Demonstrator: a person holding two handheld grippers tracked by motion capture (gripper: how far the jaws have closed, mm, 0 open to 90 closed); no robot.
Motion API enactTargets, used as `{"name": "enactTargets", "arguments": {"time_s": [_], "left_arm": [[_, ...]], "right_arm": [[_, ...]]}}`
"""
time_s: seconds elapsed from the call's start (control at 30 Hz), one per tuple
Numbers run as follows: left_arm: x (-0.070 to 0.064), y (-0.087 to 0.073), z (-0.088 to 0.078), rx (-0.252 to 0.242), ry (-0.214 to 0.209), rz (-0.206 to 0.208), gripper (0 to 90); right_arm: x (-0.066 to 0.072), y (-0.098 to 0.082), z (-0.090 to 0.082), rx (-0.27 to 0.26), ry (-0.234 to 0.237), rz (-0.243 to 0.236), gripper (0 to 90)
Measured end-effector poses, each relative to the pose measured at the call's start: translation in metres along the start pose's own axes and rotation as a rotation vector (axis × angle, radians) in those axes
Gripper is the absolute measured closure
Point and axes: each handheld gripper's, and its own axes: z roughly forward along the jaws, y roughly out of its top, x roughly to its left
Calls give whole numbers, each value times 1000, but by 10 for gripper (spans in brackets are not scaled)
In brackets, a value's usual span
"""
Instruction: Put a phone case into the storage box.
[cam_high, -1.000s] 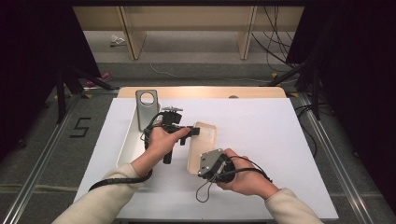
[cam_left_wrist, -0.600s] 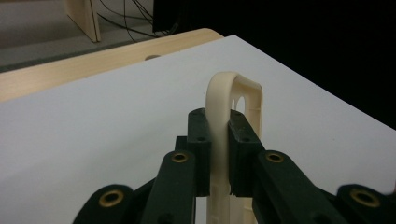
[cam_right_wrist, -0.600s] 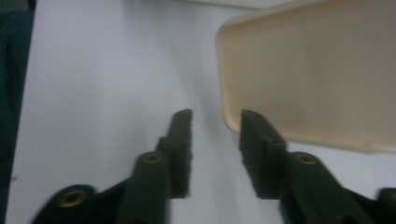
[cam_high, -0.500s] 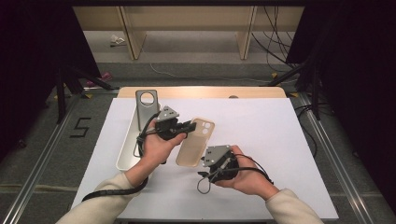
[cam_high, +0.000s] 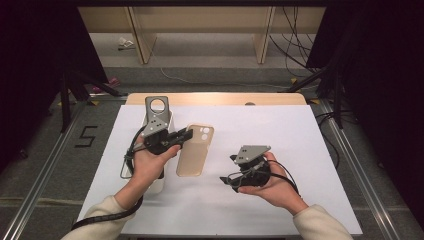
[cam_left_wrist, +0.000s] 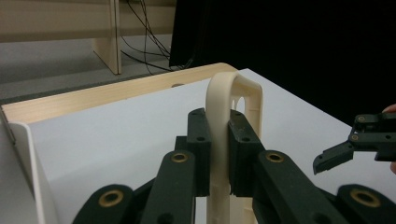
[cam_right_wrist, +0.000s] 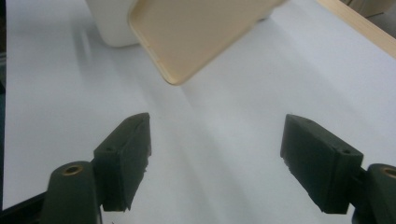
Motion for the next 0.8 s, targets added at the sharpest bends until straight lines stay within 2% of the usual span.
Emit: {"name": "enactTargets", "arguments": {"time_s": [0.2, 0.43, 0.8], "left_arm": [[4, 1, -8, -21, 3, -7, 812], [6, 9, -18, -57, -8, -5, 812], [11, 16, -27, -84, -1, -14, 812]], "right_arm": [[-7, -6, -7, -33, -21, 52, 222], [-15, -13, -14, -62, -41, 106, 204], [-21, -19, -22, -81, -70, 137, 204]]}}
